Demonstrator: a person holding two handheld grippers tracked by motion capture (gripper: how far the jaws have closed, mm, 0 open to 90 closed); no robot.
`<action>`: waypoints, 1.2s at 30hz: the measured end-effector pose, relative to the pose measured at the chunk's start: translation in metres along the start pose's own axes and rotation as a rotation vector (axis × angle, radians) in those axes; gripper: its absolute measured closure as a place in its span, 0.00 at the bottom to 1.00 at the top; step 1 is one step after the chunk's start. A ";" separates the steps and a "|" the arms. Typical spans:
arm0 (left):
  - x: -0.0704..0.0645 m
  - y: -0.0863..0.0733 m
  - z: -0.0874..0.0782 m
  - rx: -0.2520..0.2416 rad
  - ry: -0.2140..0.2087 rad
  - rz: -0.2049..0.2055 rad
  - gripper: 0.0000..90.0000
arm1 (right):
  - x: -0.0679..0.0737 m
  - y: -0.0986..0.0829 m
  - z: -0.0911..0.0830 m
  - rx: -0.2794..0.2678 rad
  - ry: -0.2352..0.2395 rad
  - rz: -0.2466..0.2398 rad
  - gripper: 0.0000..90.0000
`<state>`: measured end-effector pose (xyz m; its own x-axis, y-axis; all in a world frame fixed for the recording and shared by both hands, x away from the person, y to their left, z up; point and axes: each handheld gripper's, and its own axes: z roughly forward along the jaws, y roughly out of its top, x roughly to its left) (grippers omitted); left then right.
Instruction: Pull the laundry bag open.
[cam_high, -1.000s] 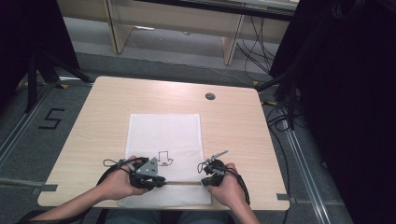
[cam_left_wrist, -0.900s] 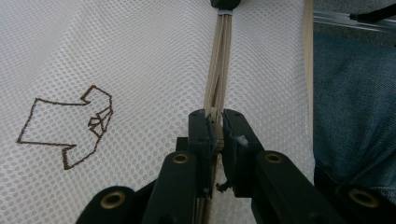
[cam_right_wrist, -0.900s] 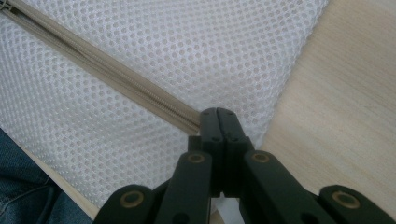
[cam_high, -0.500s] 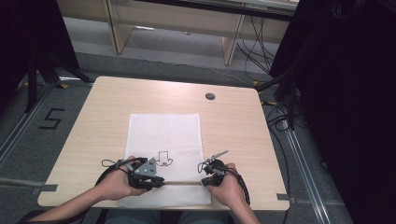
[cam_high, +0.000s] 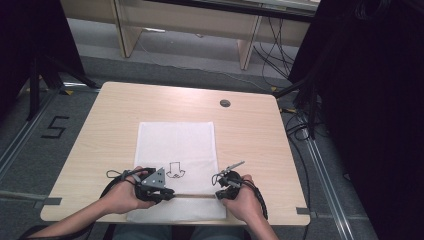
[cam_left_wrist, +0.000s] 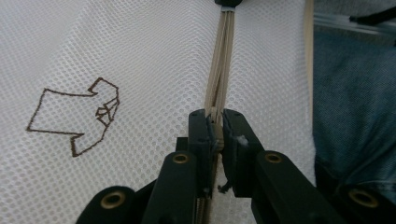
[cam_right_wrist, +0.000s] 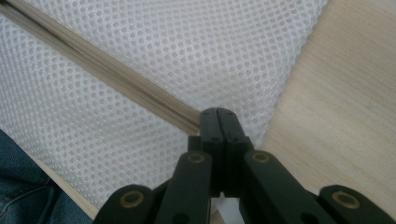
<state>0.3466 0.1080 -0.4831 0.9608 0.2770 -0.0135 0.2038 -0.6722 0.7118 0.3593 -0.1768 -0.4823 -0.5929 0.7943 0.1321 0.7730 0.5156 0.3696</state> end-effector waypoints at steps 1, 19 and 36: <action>0.000 -0.001 0.000 -0.004 -0.009 -0.011 0.91 | 0.000 0.000 0.000 0.004 -0.001 0.007 1.00; 0.003 -0.010 -0.008 0.016 0.016 -0.010 0.91 | -0.001 0.000 0.000 -0.009 0.005 -0.014 1.00; 0.004 -0.015 -0.014 0.019 0.017 -0.016 0.91 | 0.000 0.000 -0.001 0.008 0.001 0.011 1.00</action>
<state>0.3446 0.1292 -0.4840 0.9542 0.2988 -0.0128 0.2225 -0.6809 0.6978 0.3590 -0.1769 -0.4816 -0.5841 0.8001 0.1367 0.7815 0.5089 0.3609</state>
